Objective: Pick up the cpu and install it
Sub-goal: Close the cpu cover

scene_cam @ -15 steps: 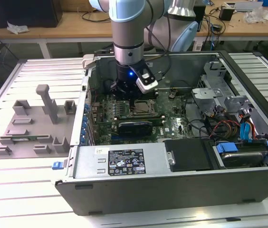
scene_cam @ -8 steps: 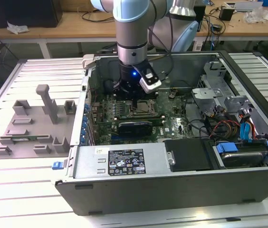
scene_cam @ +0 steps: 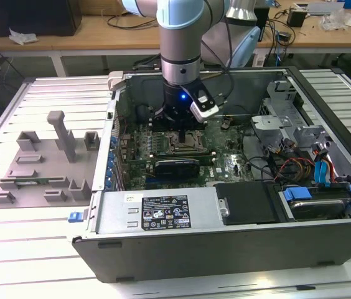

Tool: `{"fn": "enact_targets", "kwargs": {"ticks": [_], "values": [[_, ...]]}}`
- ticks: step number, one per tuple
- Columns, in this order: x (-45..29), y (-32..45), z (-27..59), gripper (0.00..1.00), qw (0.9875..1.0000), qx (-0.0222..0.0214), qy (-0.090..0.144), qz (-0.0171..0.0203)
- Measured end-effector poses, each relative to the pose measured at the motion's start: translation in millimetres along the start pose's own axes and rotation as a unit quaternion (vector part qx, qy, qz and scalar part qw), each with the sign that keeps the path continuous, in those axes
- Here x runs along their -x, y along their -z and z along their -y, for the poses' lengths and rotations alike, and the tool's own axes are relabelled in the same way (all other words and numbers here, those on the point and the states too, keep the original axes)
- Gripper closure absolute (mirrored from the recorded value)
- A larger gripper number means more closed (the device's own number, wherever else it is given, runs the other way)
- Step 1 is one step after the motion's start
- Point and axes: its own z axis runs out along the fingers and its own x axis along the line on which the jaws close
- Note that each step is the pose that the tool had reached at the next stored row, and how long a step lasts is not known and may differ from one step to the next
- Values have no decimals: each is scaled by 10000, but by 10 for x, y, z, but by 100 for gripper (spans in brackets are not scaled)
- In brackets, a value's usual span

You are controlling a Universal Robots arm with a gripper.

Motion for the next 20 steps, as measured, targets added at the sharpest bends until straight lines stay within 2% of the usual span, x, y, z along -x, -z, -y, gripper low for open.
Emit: {"fn": "enact_targets", "kwargs": {"ticks": [8,16,20], "values": [[0,43,-1,89,10000,1,0,2],[-173,39,-8,89,10000,0,0,9],[-210,22,-9,89,10000,-1,1,8]]}}
